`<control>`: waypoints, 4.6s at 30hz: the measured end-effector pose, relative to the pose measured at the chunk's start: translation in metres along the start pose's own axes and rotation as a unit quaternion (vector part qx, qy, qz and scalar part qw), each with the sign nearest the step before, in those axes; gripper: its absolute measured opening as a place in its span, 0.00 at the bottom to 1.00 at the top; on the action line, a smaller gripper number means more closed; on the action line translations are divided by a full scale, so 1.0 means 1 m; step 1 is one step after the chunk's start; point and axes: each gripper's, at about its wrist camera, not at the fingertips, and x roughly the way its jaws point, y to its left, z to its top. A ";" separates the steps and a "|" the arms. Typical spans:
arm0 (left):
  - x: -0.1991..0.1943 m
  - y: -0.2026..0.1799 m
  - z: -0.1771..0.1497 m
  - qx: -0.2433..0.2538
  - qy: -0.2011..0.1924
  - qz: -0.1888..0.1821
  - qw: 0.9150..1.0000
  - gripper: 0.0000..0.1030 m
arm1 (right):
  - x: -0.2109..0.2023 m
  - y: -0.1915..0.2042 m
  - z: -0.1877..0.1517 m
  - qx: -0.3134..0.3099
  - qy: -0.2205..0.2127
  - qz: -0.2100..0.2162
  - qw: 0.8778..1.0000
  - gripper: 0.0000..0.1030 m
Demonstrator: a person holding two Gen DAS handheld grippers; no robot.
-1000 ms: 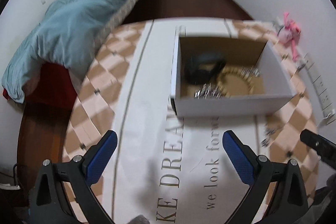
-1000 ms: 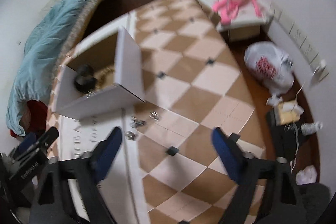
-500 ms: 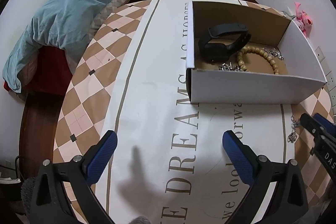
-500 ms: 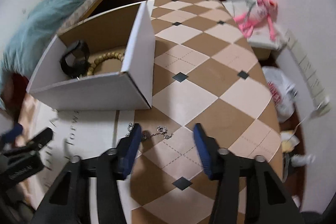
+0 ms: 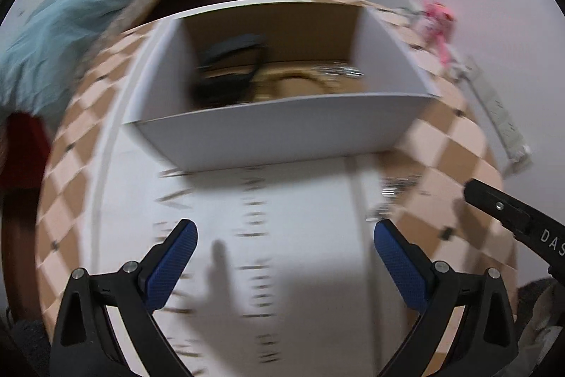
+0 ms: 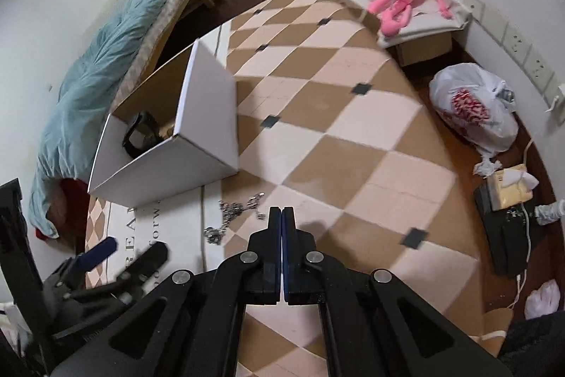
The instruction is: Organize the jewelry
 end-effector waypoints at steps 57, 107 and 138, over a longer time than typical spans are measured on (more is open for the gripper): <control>-0.006 0.063 -0.010 -0.048 -0.007 -0.060 0.997 0.06 | -0.006 0.089 -0.035 -0.156 -0.059 0.005 0.986 0.00; -0.031 0.097 0.110 -0.054 -0.028 0.077 0.995 0.96 | 0.019 0.127 0.096 -0.161 0.024 -0.083 0.983 0.82; -0.209 0.074 0.043 -0.081 -0.151 0.060 0.983 0.98 | -0.188 0.154 0.024 -0.158 -0.131 -0.145 0.968 0.96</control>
